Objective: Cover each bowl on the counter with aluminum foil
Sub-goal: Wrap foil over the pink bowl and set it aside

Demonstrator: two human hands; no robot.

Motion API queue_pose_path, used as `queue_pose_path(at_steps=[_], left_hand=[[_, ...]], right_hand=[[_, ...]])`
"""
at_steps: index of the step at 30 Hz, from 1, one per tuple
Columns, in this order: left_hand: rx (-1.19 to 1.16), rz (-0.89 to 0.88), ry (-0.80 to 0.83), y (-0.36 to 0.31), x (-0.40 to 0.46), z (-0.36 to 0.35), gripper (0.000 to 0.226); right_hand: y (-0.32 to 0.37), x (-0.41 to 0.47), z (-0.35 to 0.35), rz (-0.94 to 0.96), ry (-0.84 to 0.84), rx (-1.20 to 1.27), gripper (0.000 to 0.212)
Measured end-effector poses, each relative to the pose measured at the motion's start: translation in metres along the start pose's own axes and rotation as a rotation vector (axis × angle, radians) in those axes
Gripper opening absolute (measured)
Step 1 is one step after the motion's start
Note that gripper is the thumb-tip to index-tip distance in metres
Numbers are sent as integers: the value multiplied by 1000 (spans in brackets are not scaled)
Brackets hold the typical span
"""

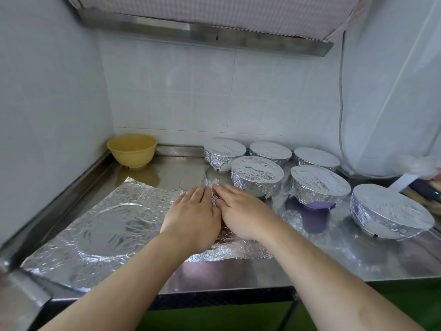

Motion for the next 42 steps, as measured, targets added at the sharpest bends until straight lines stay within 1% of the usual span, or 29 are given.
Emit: queue_pose_path(at_steps=[2, 4, 5, 6, 8, 9, 10, 11, 12, 14, 15, 16, 18, 19, 20, 21, 23, 25, 27, 28, 30, 33, 34, 35, 37, 38, 40, 41, 42], left_hand=[[-21, 9, 1, -2, -1, 2, 92], [63, -34, 27, -6, -2, -1, 92], [139, -67, 52, -7, -2, -3, 92], [167, -88, 59, -6, 0, -3, 89], [103, -69, 76, 0, 8, 2, 68], [124, -71, 102, 0, 12, 2, 54], [122, -27, 153, 1, 15, 0, 43], [123, -15, 175, 2, 19, -1, 39], [104, -8, 185, 1, 19, -3, 41], [166, -72, 134, -10, 15, -3, 58], [175, -98, 68, -13, 13, -1, 64], [165, -93, 44, -15, 11, 0, 66], [146, -72, 6, -16, 9, 2, 56], [128, -34, 9, -14, 10, 3, 51], [112, -8, 14, -12, 10, 4, 50], [114, 4, 33, -10, 10, 2, 54], [139, -18, 39, -11, 9, 0, 63], [139, 7, 29, -11, 6, 3, 64], [38, 51, -37, -11, -4, 8, 61], [-4, 69, -61, -12, -10, 9, 63], [32, 69, -71, -13, -21, 7, 63], [38, 57, -34, -16, -27, 4, 52], [58, 52, -18, -17, -27, 2, 57], [84, 66, -7, -17, -26, 2, 68], [51, 144, -33, -11, -25, 5, 89], [31, 152, -51, -8, -24, 4, 94], [92, 101, -63, -7, -23, -1, 100], [128, 63, -54, -6, -22, -4, 102], [122, 34, -60, -7, -23, -3, 95]], right_hand=[[-2, 2, 1, -11, 34, 39, 51], [-1, 3, -2, -4, 34, 19, 51], [0, 3, -3, 0, 25, -9, 53], [2, 1, -2, -2, 2, -18, 60], [2, 0, -3, -15, -43, -16, 71], [2, 1, -5, -8, -59, -43, 71], [3, 1, -8, 13, -76, -70, 71], [5, 1, -10, 38, -86, -91, 69], [6, 0, -10, 55, -80, -96, 66], [4, -1, -7, 36, -63, -31, 52], [1, -3, -5, 25, -71, -5, 49], [-1, -5, -5, 5, -62, 14, 52], [-3, -10, -14, 7, -57, -15, 70], [-4, -11, -18, 8, -81, -26, 71], [-5, -15, -18, -26, -82, -11, 67], [-5, -20, -17, -63, -64, -1, 63], [-4, -25, -13, -96, -58, 7, 61], [-1, -24, -12, -89, -64, -31, 67], [-1, -25, -11, -102, -61, -26, 78], [-1, -25, -12, -107, -53, -19, 80], [-1, -27, -11, -104, -36, -17, 70], [0, -28, -8, -93, -24, 31, 62], [-1, -28, -6, -92, -2, 67, 60], [-4, -28, -3, -106, 26, 133, 57], [-10, -27, 0, -129, 91, 247, 51], [-11, -27, 2, -123, 98, 247, 49], [-8, -24, 2, -95, 54, 169, 50], [-5, -24, -1, -77, 31, 112, 56], [-3, -24, -7, -58, 28, 45, 68]])
Point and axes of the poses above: each hand's wrist, its own x-axis towards the middle knuckle, its own z-axis out of the back of the hand, y = z × x, the point moved 8 cm from there along x, towards the middle knuckle, and after that the axes turned 15 degrees about -x, right-handed, at the moved point
